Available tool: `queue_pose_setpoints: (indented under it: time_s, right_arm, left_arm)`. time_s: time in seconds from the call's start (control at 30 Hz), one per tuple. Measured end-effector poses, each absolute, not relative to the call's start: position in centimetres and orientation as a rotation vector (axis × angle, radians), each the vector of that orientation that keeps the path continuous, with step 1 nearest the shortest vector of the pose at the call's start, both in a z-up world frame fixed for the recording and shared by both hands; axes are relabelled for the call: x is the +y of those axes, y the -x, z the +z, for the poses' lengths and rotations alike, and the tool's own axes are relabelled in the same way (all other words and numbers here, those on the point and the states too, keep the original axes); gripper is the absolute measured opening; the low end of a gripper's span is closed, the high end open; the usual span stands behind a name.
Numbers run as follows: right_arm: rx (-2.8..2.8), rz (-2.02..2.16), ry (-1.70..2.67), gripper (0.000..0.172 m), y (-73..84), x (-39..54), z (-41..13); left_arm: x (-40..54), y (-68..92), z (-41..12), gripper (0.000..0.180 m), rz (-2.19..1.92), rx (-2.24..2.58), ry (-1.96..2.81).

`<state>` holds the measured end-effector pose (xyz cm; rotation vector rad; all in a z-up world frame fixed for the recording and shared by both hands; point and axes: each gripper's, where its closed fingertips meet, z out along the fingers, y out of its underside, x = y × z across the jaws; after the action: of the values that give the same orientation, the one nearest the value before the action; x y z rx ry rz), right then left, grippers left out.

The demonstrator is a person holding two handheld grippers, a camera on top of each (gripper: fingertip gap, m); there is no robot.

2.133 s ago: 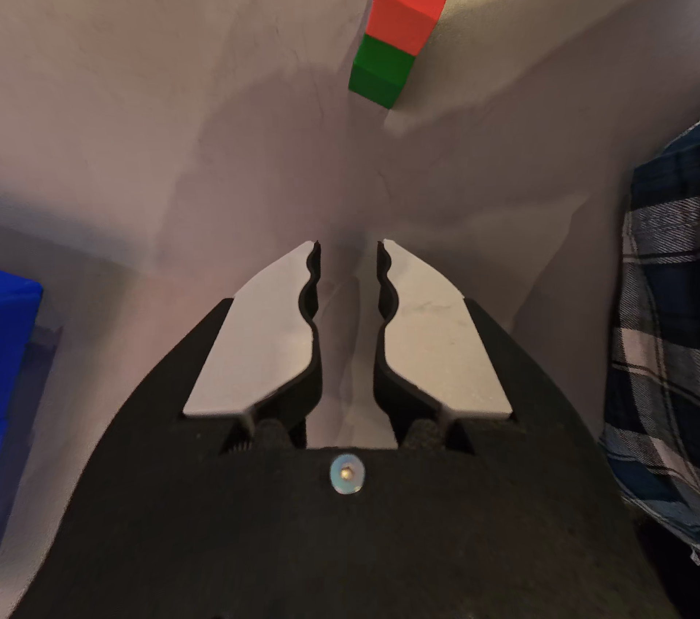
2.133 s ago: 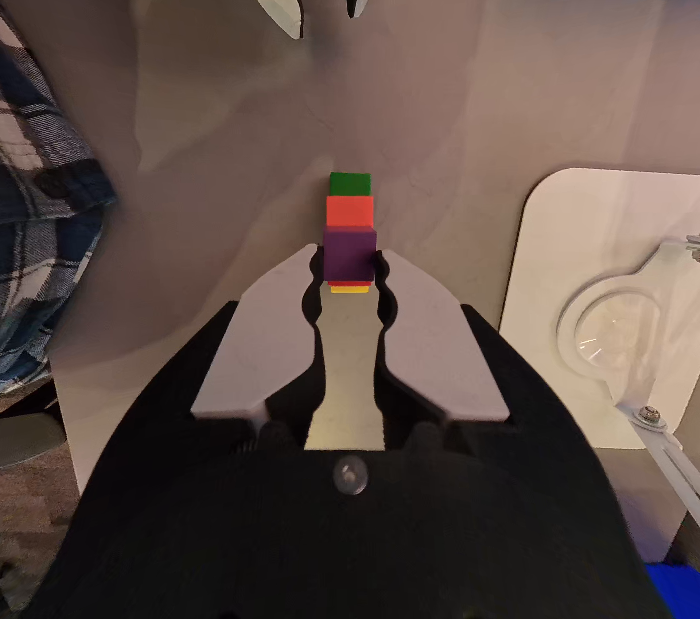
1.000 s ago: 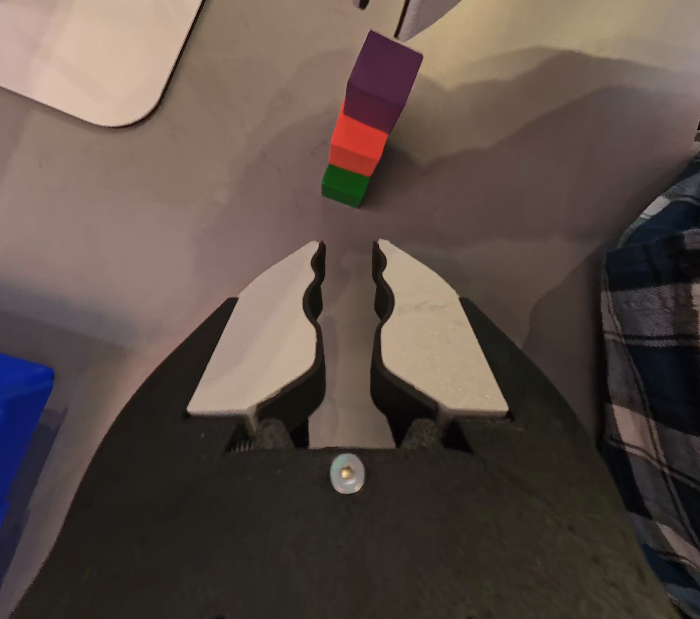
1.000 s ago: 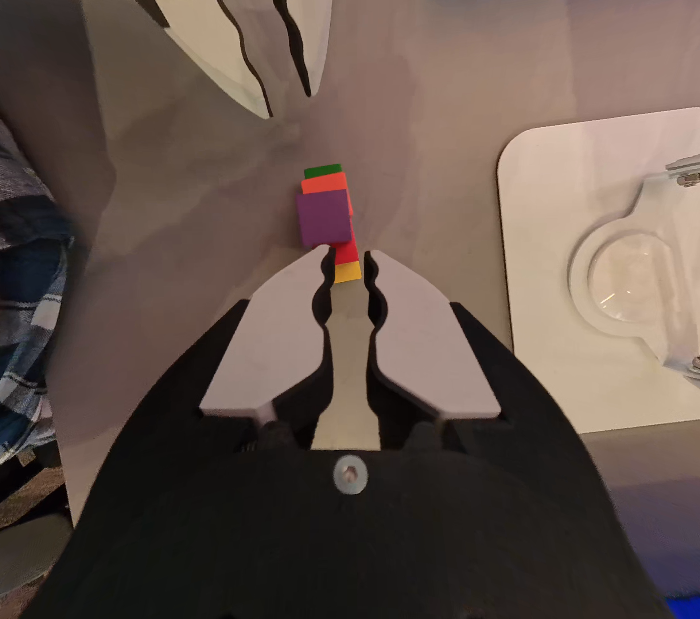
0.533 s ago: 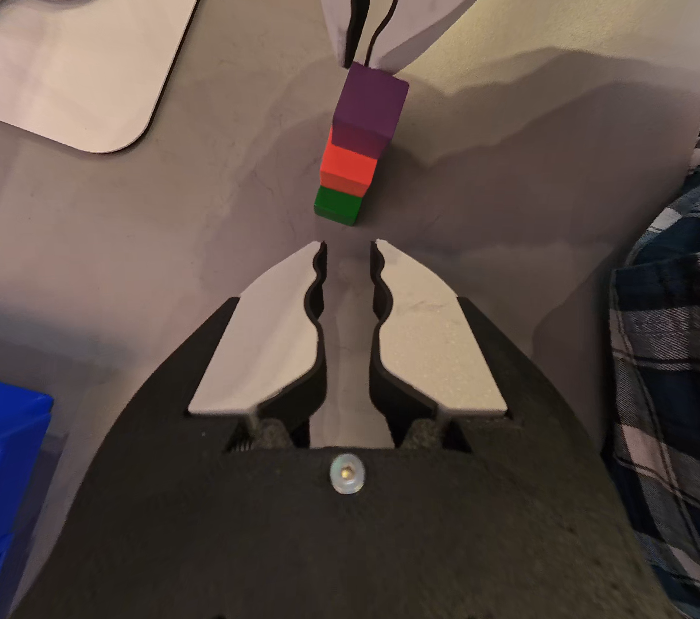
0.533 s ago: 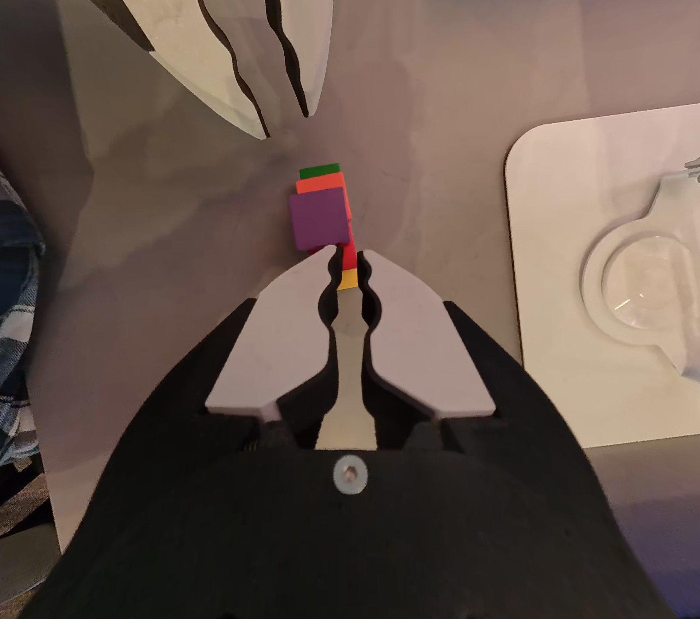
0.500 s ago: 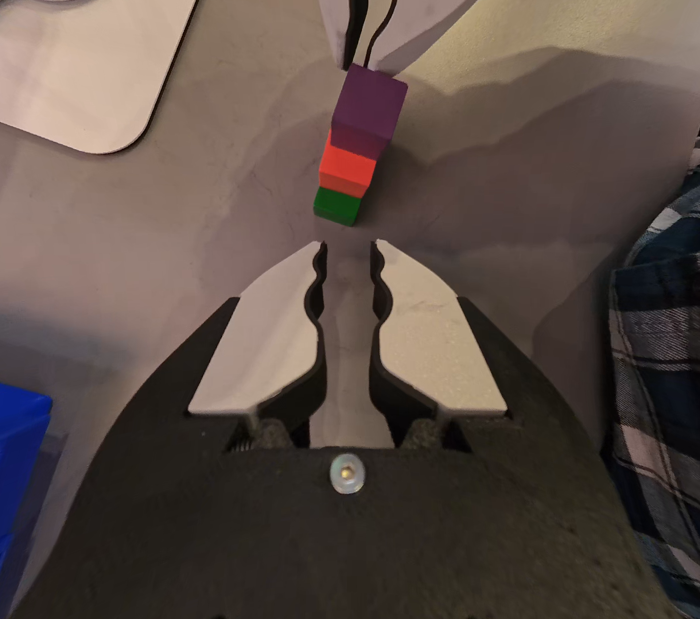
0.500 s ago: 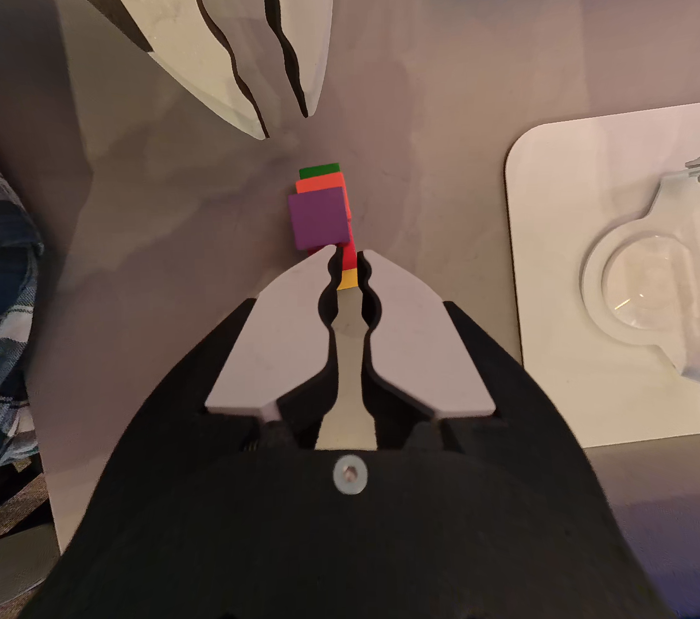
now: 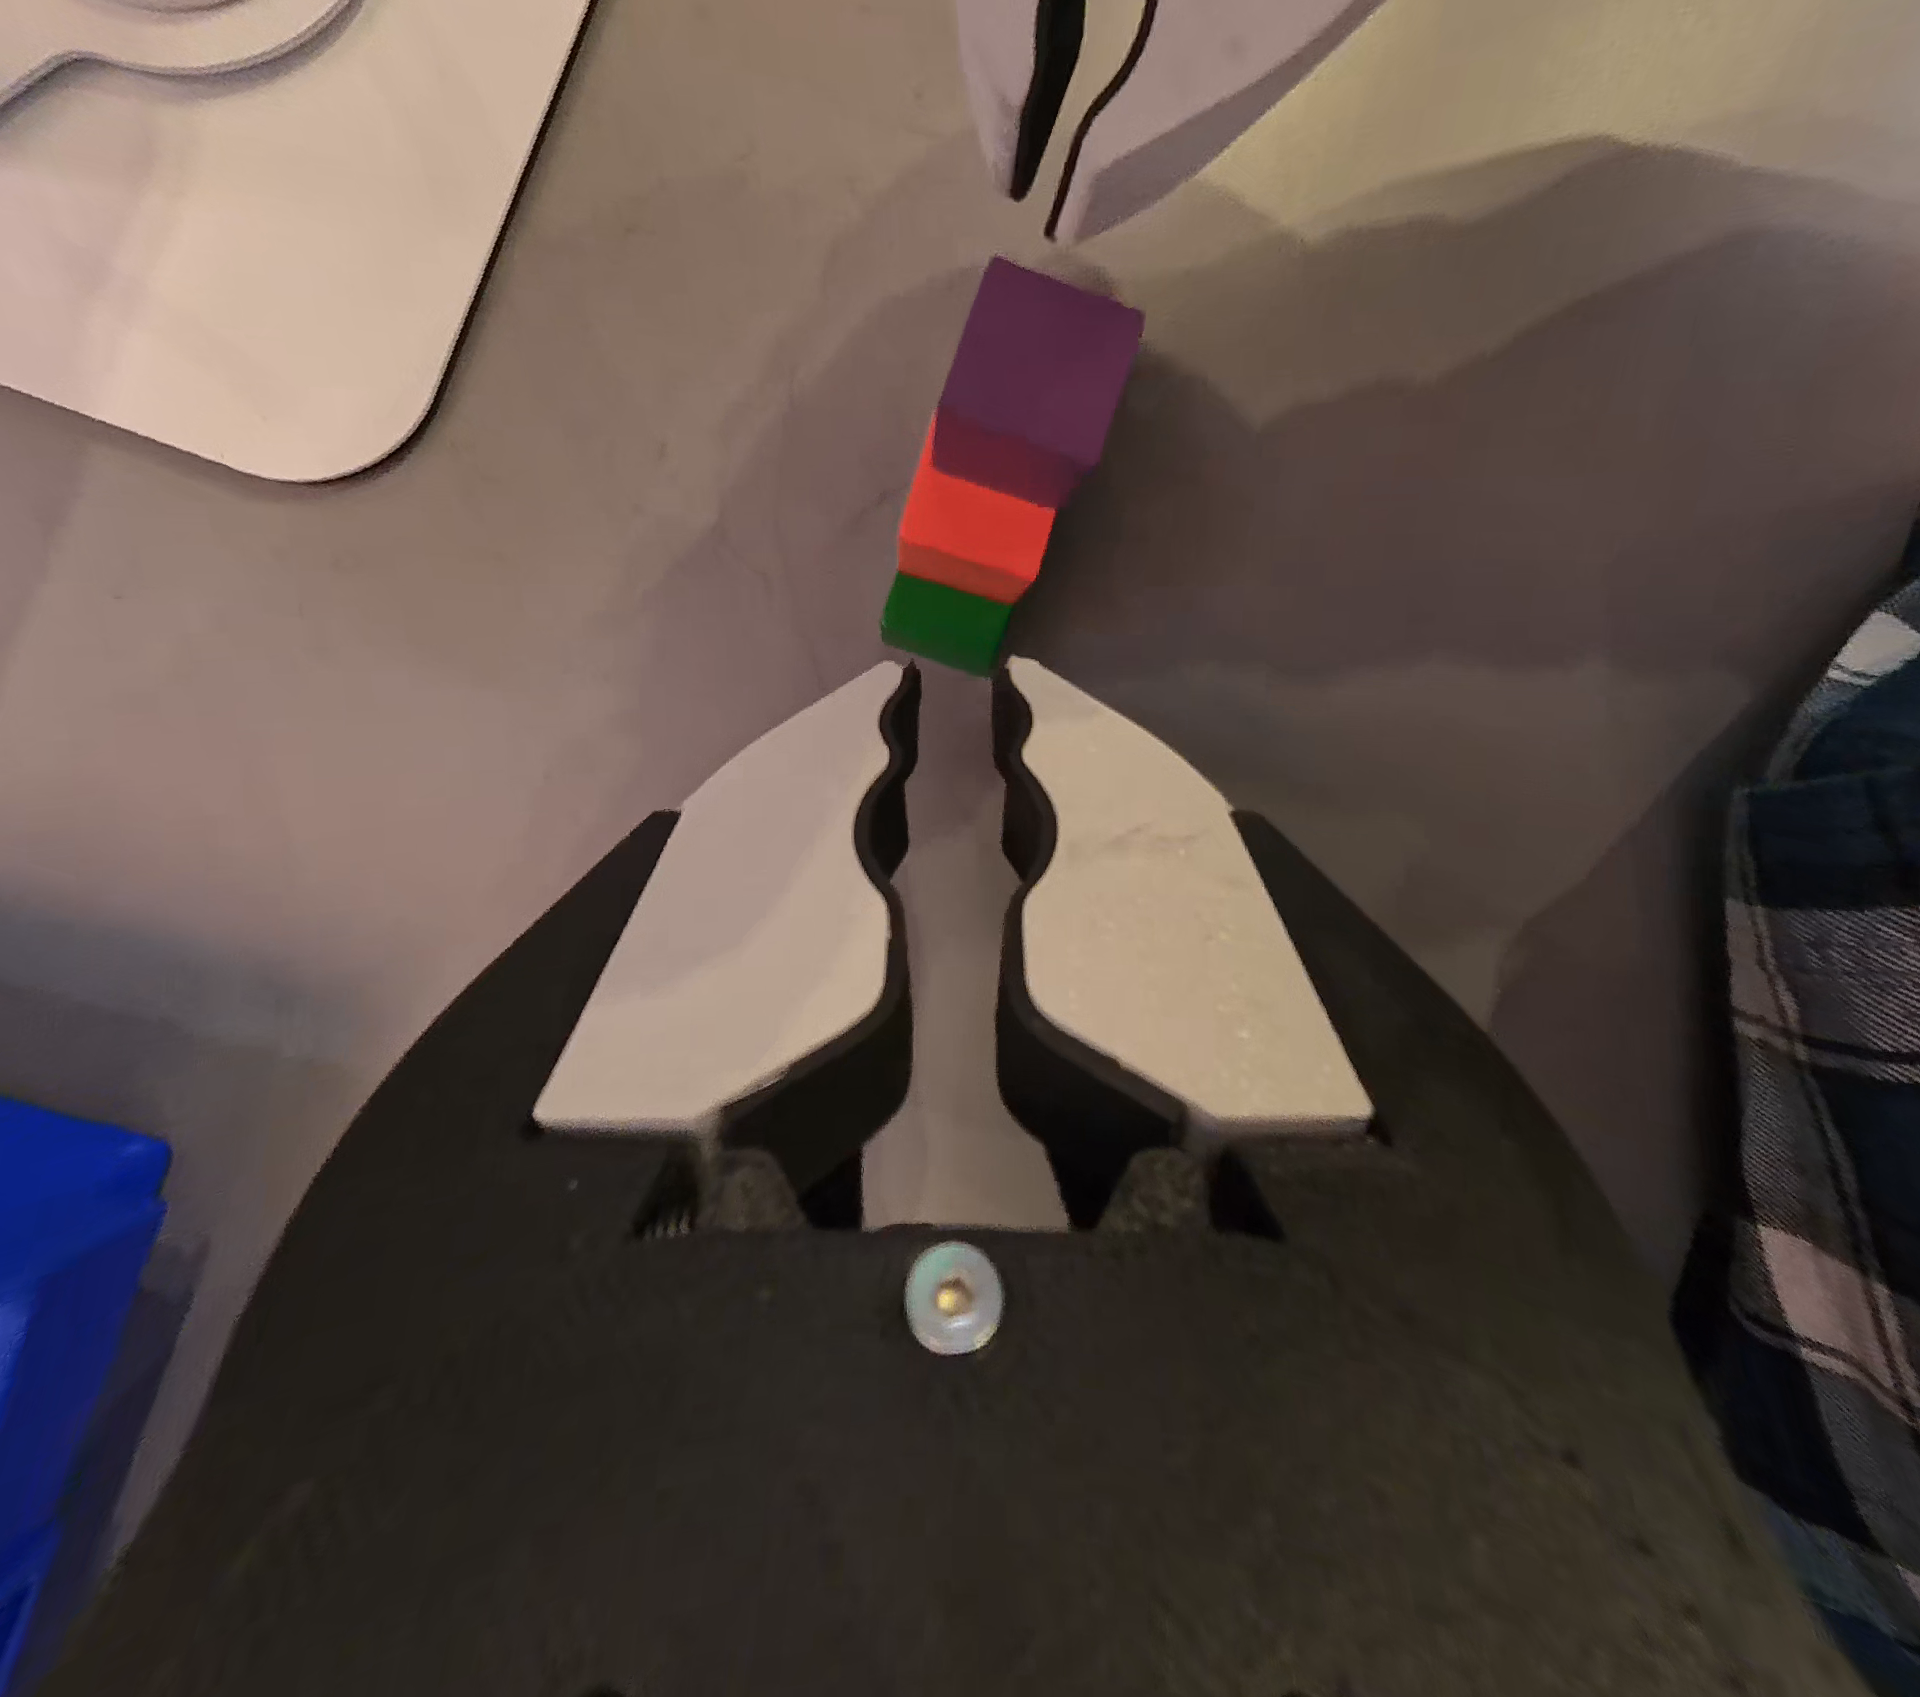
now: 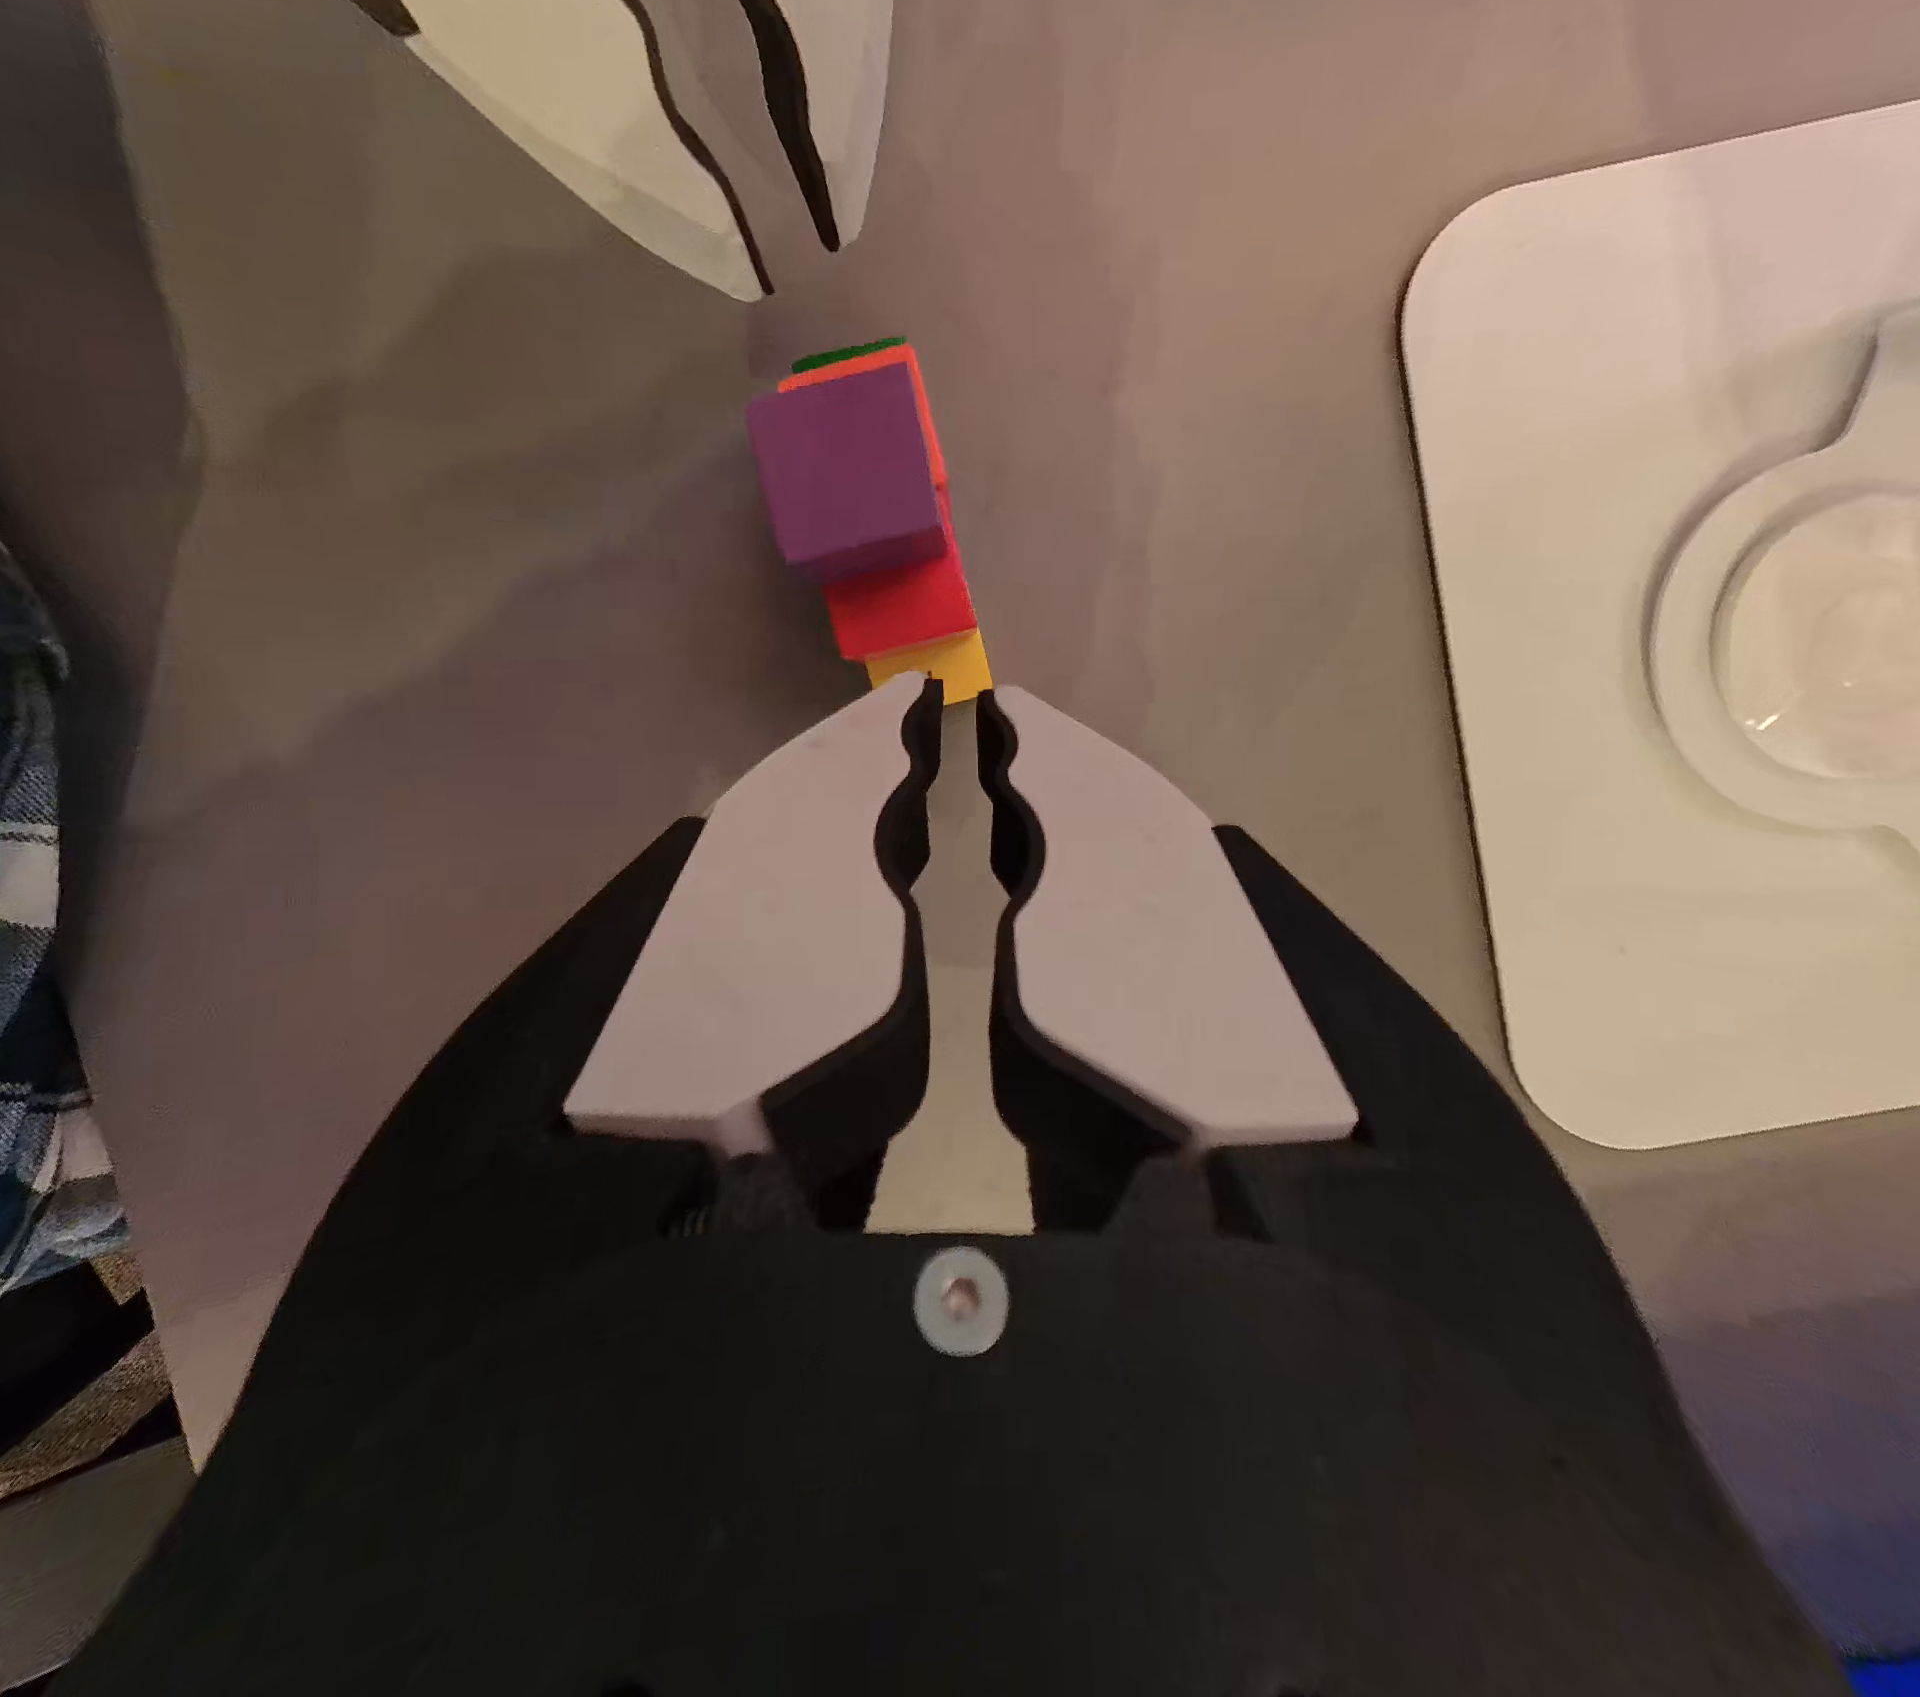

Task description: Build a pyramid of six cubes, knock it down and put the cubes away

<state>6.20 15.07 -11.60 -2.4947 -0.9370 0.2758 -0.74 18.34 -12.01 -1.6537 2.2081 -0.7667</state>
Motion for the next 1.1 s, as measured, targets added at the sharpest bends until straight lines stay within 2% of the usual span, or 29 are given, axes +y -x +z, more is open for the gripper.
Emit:
queue_pose_setpoints:
  time_s: [1.1]
  right_arm:
    - [-0.93,0.344,2.509,0.004,-5.3,14.7,-13.6]
  left_arm:
    - [17.7,-0.9,-13.4,0.004,-0.752,2.271,1.62]
